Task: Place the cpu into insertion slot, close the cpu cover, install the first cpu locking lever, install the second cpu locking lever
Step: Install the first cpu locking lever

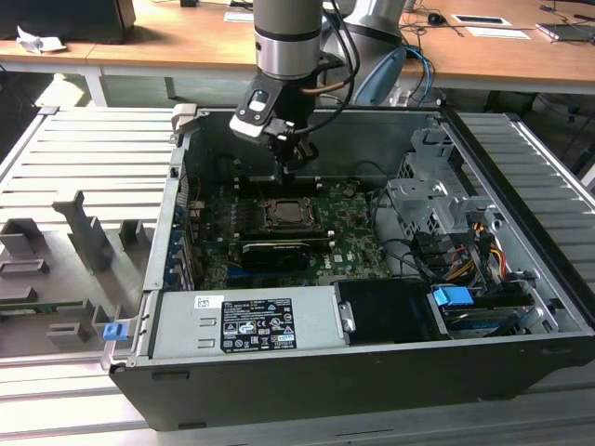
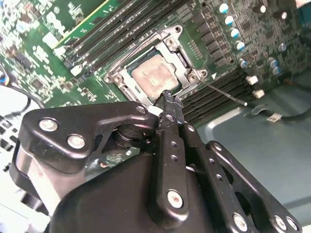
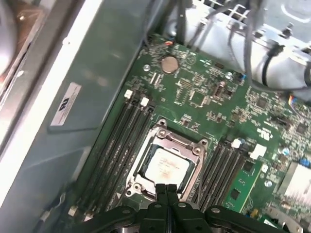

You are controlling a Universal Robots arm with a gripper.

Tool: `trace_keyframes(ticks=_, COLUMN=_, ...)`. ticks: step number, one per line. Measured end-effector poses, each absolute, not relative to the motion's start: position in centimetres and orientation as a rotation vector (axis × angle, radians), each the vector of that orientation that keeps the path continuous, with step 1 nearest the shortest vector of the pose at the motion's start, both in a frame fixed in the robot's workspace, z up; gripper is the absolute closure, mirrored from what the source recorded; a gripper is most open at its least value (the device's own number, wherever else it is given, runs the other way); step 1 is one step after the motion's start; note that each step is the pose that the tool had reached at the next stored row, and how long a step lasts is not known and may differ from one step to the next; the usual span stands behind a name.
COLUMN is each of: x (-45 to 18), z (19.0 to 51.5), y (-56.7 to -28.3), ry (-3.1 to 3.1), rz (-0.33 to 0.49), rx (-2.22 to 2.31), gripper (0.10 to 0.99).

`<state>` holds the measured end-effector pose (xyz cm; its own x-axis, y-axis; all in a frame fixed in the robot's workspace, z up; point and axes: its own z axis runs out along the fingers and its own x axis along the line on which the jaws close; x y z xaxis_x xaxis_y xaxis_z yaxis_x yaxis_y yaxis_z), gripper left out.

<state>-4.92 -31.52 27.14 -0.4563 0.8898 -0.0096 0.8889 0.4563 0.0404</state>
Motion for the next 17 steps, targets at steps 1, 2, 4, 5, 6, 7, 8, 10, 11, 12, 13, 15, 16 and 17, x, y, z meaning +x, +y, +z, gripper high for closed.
trace_keyframes(ticks=1, x=-4.92, z=27.14, y=-31.52, ry=2.669, rz=0.046, rx=1.601, gripper=0.980)
trace_keyframes(ticks=2, x=-4.92, z=27.14, y=-31.52, ry=2.685, rz=0.047, rx=1.575, gripper=0.980)
trace_keyframes(ticks=4, x=-4.92, z=27.14, y=-31.52, ry=2.719, rz=0.048, rx=1.517, gripper=0.980)
trace_keyframes(ticks=5, x=-4.92, z=27.14, y=-31.52, ry=2.732, rz=0.048, rx=1.494, gripper=0.980)
trace_keyframes(ticks=6, x=-4.92, z=27.14, y=-31.53, ry=2.746, rz=0.048, rx=1.468, gripper=0.980)
trace_keyframes(ticks=7, x=-4.92, z=27.14, y=-31.52, ry=2.769, rz=0.049, rx=1.424, gripper=0.980)
trace_keyframes(ticks=8, x=-4.92, z=27.13, y=-31.52, ry=2.788, rz=0.050, rx=1.389, gripper=0.980)
trace_keyframes(ticks=10, x=-4.92, z=27.12, y=-31.52, ry=2.832, rz=0.051, rx=1.298, gripper=0.980)
trace_keyframes(ticks=11, x=-4.92, z=27.11, y=-31.52, ry=2.849, rz=0.051, rx=1.262, gripper=0.980)
trace_keyframes(ticks=12, x=-4.92, z=27.11, y=-31.53, ry=2.862, rz=0.052, rx=1.233, gripper=0.980)
trace_keyframes(ticks=13, x=-4.92, z=27.10, y=-31.53, ry=2.878, rz=0.052, rx=1.197, gripper=0.980)
trace_keyframes(ticks=15, x=-4.92, z=27.08, y=-31.53, ry=2.901, rz=0.053, rx=1.142, gripper=0.980)
trace_keyframes(ticks=16, x=-4.92, z=27.07, y=-31.53, ry=2.911, rz=0.053, rx=1.115, gripper=0.980)
trace_keyframes(ticks=17, x=-4.92, z=27.02, y=-31.53, ry=2.931, rz=0.054, rx=1.065, gripper=0.980)
